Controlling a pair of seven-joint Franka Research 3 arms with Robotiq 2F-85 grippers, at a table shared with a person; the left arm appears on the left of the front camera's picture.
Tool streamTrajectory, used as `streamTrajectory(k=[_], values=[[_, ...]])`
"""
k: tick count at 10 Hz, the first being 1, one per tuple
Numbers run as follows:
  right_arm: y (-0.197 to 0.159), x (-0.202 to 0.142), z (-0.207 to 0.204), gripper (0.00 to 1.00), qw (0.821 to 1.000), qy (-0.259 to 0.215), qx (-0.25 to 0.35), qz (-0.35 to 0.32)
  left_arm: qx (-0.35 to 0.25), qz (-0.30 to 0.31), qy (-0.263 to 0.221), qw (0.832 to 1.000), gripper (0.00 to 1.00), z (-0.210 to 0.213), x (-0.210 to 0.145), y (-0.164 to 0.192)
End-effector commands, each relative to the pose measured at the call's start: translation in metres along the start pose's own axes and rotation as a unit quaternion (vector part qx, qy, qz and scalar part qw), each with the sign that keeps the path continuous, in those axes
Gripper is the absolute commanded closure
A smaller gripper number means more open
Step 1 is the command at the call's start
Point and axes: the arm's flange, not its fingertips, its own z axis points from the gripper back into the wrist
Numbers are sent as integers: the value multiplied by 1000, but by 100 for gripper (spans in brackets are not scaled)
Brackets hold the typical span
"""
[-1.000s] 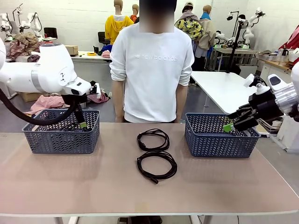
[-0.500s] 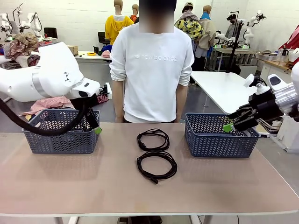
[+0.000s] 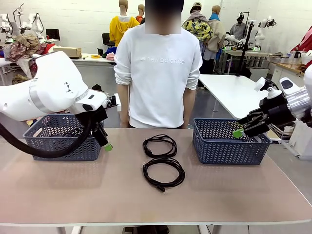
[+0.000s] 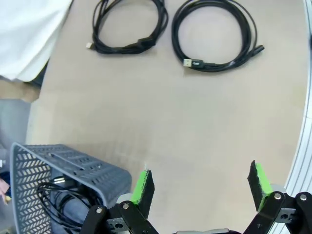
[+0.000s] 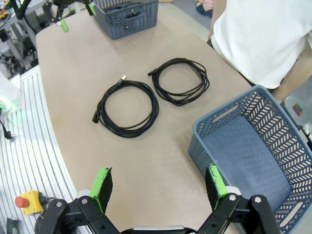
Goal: Organize the cables according to human instructions.
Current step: Pick up a bundle of cables and place it in the basket indicated by the human.
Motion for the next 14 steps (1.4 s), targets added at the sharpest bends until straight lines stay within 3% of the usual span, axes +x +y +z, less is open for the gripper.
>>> streamTrajectory(k=[1, 14], values=[[-2, 1, -1, 0, 1000, -15, 5, 10, 0, -12, -19, 1000, 0, 2, -11, -7], [-2, 1, -1, 0, 1000, -15, 5, 10, -1, -1, 0, 1000, 0, 0, -4, -7]])
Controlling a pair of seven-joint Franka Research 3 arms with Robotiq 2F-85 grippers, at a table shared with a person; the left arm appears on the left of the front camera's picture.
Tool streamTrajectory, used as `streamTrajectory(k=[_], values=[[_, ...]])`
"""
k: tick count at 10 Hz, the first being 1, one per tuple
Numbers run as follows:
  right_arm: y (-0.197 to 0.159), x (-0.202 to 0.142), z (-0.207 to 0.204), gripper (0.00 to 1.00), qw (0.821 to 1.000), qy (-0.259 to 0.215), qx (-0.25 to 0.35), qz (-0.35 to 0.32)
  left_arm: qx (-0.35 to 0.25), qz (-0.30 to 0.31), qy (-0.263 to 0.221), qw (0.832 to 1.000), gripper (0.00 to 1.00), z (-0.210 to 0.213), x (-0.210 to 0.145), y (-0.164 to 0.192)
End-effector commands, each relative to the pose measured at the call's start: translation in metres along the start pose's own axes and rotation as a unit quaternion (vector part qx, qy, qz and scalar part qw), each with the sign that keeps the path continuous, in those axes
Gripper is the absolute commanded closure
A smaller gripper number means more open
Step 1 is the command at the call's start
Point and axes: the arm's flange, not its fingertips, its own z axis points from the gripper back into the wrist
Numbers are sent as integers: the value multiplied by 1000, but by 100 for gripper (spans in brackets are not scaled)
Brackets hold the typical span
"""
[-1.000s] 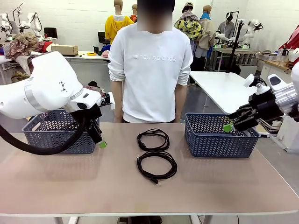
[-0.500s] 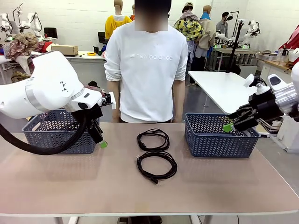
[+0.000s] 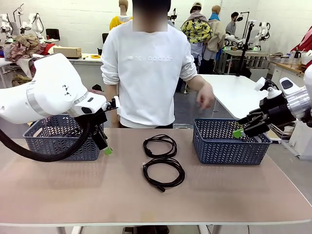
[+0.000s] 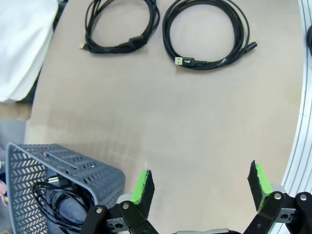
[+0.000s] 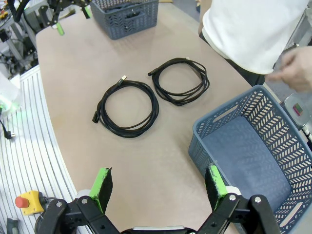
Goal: Organize the cables according to human instructions.
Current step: Pick up a bundle of cables and place it in the basket indicated by the human.
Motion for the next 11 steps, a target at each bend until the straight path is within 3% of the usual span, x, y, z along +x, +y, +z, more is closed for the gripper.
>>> streamTrajectory(k=[1, 11], values=[[-2, 1, -1, 0, 1000, -15, 5, 10, 2, 1, -1, 1000, 0, 1, 0, 0], [-2, 1, -1, 0, 1000, -15, 5, 10, 2, 1, -1, 1000, 0, 1, 0, 0]])
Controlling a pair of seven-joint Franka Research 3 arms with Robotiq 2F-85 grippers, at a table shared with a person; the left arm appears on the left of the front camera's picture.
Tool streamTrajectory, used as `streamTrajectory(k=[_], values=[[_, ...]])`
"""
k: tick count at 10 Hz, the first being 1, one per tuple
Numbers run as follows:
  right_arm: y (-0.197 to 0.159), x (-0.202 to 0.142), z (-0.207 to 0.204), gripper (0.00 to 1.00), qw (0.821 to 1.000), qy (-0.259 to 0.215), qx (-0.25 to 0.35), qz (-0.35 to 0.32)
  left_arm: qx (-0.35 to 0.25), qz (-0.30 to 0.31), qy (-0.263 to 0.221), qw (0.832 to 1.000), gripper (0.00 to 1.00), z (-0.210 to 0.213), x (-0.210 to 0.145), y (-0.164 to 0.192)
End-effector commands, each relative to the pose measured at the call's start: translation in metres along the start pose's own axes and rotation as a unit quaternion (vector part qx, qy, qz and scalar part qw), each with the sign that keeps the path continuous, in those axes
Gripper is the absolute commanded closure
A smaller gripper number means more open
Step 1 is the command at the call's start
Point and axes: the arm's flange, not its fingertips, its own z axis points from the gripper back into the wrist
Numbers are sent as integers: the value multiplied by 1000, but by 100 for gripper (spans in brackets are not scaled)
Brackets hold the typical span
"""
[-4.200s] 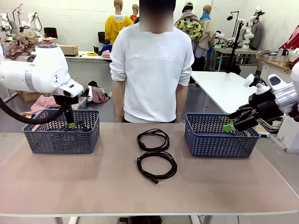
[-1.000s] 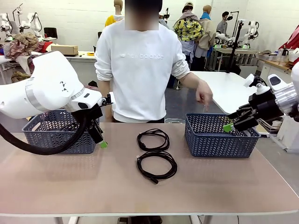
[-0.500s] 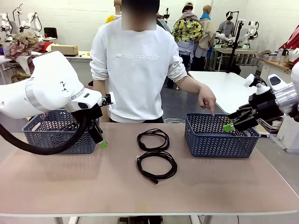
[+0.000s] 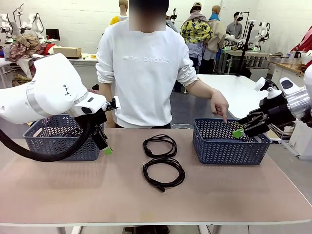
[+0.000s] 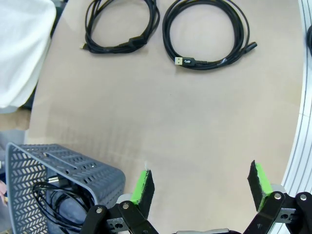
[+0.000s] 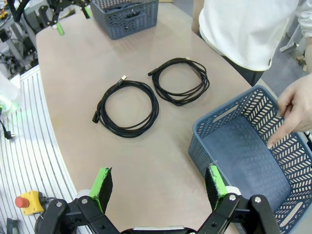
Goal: Organize the cables according to human instructions.
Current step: Pick up a bundle of cables and place it in the basket indicated by the human.
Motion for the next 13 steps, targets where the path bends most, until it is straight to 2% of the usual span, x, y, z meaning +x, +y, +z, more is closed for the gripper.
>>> streamTrajectory(k=[1, 3, 5, 9, 13], values=[[-2, 1, -1, 0, 1000, -15, 5, 10, 2, 1, -1, 1000, 0, 1, 0, 0], [0, 0, 0, 0, 1000, 0, 0, 0, 2, 1, -1, 1000, 0, 1, 0, 0], [19, 21, -20, 0, 999, 36, 0, 3, 2, 1, -1, 1000, 0, 1, 0, 0], [67, 59, -76, 0, 994, 102, 33, -4, 2, 1, -1, 1000, 0, 1, 0, 0], [91, 80, -144, 0, 986, 157, 40, -21, 2, 1, -1, 1000, 0, 1, 0, 0]])
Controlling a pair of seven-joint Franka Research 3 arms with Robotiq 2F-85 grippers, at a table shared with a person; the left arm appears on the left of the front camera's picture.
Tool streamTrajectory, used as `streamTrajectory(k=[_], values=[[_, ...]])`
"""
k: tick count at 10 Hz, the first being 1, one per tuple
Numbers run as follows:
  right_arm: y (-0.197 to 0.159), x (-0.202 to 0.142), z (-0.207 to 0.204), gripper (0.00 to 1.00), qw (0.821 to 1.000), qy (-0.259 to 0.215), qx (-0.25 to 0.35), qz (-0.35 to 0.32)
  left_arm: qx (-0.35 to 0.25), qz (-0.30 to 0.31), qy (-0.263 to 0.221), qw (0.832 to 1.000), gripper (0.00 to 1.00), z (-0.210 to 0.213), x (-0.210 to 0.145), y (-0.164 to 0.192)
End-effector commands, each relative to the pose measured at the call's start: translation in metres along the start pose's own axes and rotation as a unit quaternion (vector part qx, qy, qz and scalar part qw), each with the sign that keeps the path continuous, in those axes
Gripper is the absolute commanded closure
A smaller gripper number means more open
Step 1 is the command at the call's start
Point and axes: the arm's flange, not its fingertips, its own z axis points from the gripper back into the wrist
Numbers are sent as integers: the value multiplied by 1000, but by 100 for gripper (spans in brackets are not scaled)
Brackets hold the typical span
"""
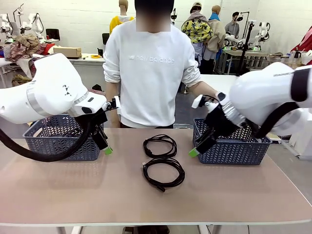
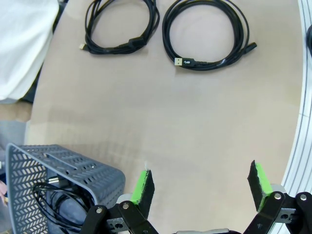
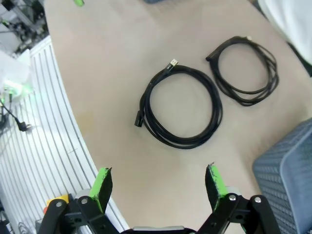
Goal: Organize the cables according to human instructions.
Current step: Pick up a bundle of cables and place it in the basket indicated by the human.
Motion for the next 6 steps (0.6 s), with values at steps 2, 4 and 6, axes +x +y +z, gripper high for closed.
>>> streamTrajectory(k=[2, 4, 6], values=[[-1, 23, -16, 0, 1000, 16, -9, -8, 2, 2, 0, 1000, 0, 1, -1, 1], [2, 8, -12, 0, 1000, 8, 2, -1, 2, 2, 0, 1000, 0, 1, -1, 1], [2, 8, -12, 0, 1000, 8, 2, -1, 2, 2, 0, 1000, 0, 1, -1, 1]])
